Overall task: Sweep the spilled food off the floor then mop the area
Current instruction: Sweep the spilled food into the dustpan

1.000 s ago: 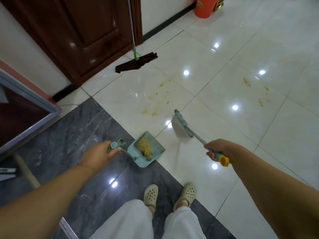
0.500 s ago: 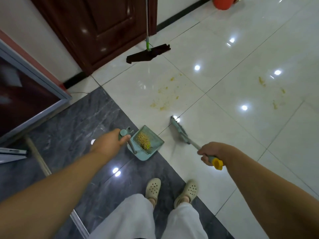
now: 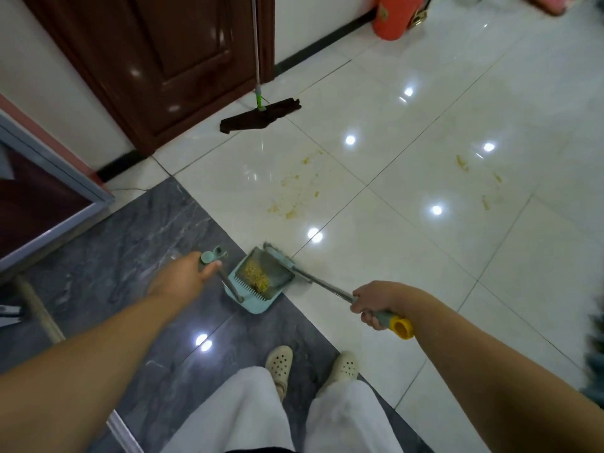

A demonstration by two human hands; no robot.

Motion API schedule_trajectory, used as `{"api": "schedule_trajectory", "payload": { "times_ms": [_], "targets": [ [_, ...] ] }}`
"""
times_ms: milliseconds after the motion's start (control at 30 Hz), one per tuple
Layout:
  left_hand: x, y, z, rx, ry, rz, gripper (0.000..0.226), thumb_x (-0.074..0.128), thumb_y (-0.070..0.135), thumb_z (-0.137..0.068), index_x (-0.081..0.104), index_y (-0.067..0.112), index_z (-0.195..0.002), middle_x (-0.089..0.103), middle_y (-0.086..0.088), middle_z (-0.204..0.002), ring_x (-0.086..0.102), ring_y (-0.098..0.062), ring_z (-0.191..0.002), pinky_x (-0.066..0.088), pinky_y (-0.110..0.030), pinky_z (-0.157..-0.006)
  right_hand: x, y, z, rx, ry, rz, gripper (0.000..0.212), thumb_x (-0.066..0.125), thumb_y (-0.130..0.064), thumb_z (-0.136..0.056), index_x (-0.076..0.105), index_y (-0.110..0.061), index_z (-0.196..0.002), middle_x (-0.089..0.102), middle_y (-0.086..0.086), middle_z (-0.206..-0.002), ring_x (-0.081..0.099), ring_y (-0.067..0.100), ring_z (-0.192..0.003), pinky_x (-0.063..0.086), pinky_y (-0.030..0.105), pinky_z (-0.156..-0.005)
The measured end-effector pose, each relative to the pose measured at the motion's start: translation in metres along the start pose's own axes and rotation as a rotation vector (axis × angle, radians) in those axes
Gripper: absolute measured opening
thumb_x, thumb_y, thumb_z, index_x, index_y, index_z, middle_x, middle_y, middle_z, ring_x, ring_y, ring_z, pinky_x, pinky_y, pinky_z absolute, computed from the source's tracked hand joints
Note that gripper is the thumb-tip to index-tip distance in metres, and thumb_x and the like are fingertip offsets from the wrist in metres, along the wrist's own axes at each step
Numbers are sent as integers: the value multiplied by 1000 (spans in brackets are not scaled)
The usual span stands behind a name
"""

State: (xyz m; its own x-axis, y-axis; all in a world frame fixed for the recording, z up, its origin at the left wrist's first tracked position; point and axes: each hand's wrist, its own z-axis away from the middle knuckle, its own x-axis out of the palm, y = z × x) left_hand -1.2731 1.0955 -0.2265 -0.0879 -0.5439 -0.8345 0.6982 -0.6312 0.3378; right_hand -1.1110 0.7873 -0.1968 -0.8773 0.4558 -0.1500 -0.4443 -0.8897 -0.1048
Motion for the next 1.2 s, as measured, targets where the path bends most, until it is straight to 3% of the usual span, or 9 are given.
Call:
{"api": "schedule_trajectory", "payload": {
  "times_ms": [233, 400, 500, 600, 700, 933, 1033, 1100, 1200],
  "targets": [
    [-2, -19, 21, -146, 157, 133, 41, 40, 50, -94, 60, 14, -91, 56, -3, -72, 54, -25, -71, 36, -30, -59, 7, -45, -23, -143, 180, 201, 20, 57, -15, -90, 51, -15, -71, 55, 2, -65, 53, 12, -55, 44, 18, -49],
    [0, -27, 24, -207, 146, 160, 39, 41, 46, -96, 61, 12, -94, 66, -15, -90, 61, -32, -85, 45, -34, -71, 32, -79, -44, -144, 109, 283, 12, 59, -15, -89, 57, -6, -82, 58, 10, -72, 54, 23, -70, 45, 27, -69],
    [1, -30, 22, -216, 125, 145, 39, 40, 46, -97, 59, 12, -99, 65, -15, -93, 58, -30, -83, 40, -32, -68, 50, -87, -49, -173, 79, 437, 15, 56, -19, -91, 61, -5, -87, 59, 6, -65, 54, 16, -52, 46, 22, -55],
    [-2, -32, 19, -234, 108, 113, 40, 38, 48, -96, 54, 12, -96, 60, -13, -87, 53, -29, -79, 36, -31, -65, 60, -79, -40, -225, 54, 641, 31, 54, -18, -90, 64, -1, -114, 58, 2, -66, 52, 13, -52, 45, 22, -53],
    [-1, -32, 22, -234, 111, 130, 34, 37, 48, -96, 49, 17, -91, 50, -6, -79, 48, -25, -74, 35, -31, -64, 61, -69, -27, -213, 14, 623, 41, 56, -13, -89, 54, -2, -129, 56, 5, -73, 52, 15, -61, 46, 25, -61],
    [5, -34, 46, -205, 129, 154, 33, 43, 49, -94, 42, 23, -74, 45, 3, -65, 48, -24, -72, 34, -31, -59, 46, -48, 2, -152, 34, 534, 40, 55, -12, -90, 51, -8, -130, 55, 12, -75, 46, 19, -65, 40, 26, -63],
    [9, -38, 63, -195, 136, 116, 32, 42, 51, -94, 50, 21, -84, 47, 5, -64, 49, -21, -68, 32, -28, -54, 47, -45, 4, -199, 66, 498, 35, 56, -11, -90, 53, -2, -123, 56, 12, -75, 49, 22, -65, 43, 28, -69],
    [9, -42, 73, -185, 127, 102, 36, 42, 51, -93, 56, 18, -93, 52, 2, -69, 51, -21, -69, 36, -29, -58, 51, -48, 2, -248, 121, 531, 20, 57, -13, -90, 56, -3, -108, 57, 7, -73, 53, 19, -62, 46, 25, -63],
    [11, -50, 85, -158, 114, 117, 36, 44, 51, -93, 59, 19, -100, 62, -3, -83, 55, -21, -75, 45, -31, -68, 56, -53, -6, -225, 147, 495, 18, 56, -12, -91, 54, -1, -106, 58, 14, -80, 52, 27, -75, 42, 29, -65]
  ]
}}
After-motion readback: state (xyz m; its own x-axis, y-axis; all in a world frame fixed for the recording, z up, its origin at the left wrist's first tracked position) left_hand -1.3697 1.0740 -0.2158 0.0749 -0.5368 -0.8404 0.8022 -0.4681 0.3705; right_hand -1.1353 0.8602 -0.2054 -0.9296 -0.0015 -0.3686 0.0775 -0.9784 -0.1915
